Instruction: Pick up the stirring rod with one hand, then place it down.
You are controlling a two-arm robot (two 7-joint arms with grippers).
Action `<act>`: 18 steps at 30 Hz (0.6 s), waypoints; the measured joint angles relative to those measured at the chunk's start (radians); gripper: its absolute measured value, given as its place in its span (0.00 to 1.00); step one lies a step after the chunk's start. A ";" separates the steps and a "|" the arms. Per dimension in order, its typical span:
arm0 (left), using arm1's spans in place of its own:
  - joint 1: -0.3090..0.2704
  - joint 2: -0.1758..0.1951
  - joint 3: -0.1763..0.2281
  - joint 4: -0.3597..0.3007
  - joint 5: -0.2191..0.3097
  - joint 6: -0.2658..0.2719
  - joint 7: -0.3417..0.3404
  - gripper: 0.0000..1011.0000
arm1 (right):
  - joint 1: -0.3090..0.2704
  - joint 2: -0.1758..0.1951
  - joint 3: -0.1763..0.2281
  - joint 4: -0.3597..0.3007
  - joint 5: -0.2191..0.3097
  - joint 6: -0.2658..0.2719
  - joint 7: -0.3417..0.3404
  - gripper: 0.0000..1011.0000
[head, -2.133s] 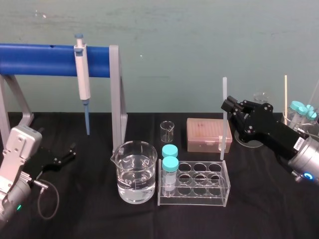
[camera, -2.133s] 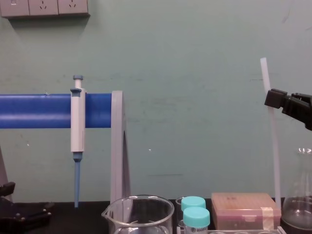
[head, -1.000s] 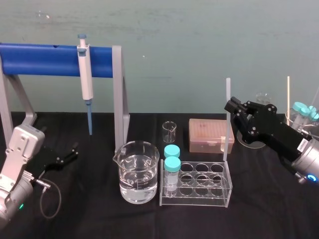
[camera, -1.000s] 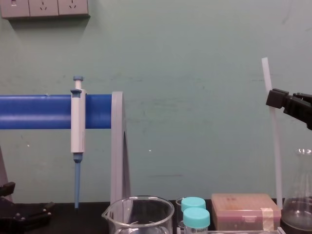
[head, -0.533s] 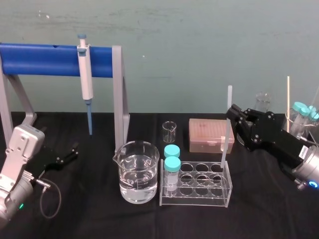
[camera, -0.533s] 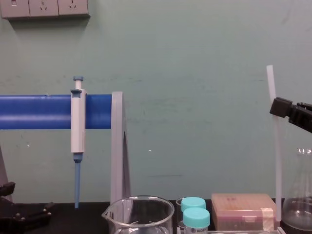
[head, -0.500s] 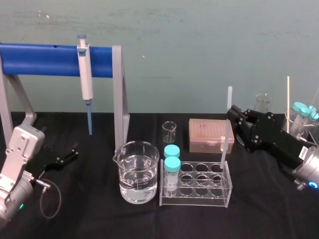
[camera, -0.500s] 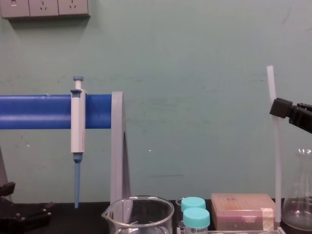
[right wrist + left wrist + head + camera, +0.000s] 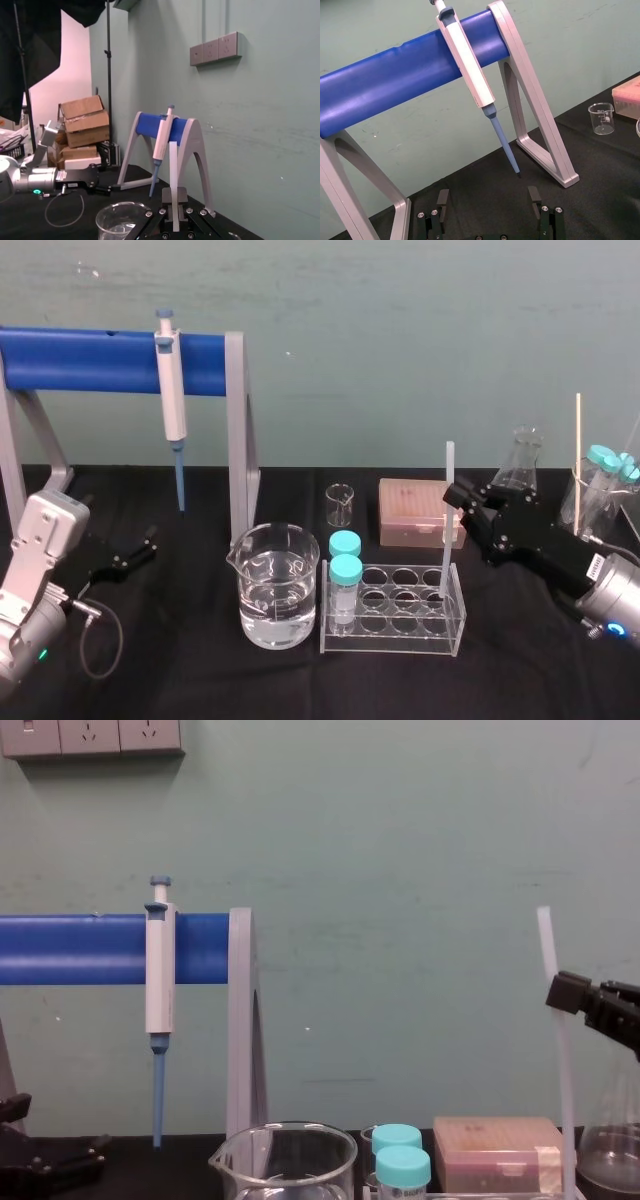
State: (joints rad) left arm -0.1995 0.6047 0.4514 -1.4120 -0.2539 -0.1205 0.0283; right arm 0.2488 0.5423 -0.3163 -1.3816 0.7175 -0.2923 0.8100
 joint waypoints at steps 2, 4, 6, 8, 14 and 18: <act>0.000 0.000 0.000 0.000 0.000 0.000 0.000 0.99 | 0.000 -0.002 -0.001 0.004 -0.004 -0.001 -0.002 0.06; 0.000 0.000 0.000 0.000 0.000 0.000 0.000 0.99 | 0.002 -0.006 -0.003 0.012 -0.008 -0.003 -0.006 0.06; 0.000 0.000 0.000 0.000 0.000 0.000 0.000 0.99 | 0.004 -0.011 -0.006 0.020 -0.014 -0.006 -0.009 0.06; 0.000 0.000 0.000 0.000 0.000 0.000 0.000 0.99 | 0.006 -0.014 -0.007 0.026 -0.018 -0.008 -0.011 0.06; 0.000 0.000 0.000 0.000 0.000 0.000 0.000 0.99 | 0.014 -0.030 -0.010 0.051 -0.020 -0.012 -0.012 0.06; 0.000 0.000 0.000 0.000 0.000 0.000 0.000 0.99 | 0.017 -0.037 -0.014 0.062 -0.026 -0.013 -0.012 0.06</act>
State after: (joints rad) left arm -0.1996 0.6047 0.4514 -1.4120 -0.2539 -0.1205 0.0283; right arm 0.2661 0.5054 -0.3304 -1.3194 0.6917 -0.3056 0.7981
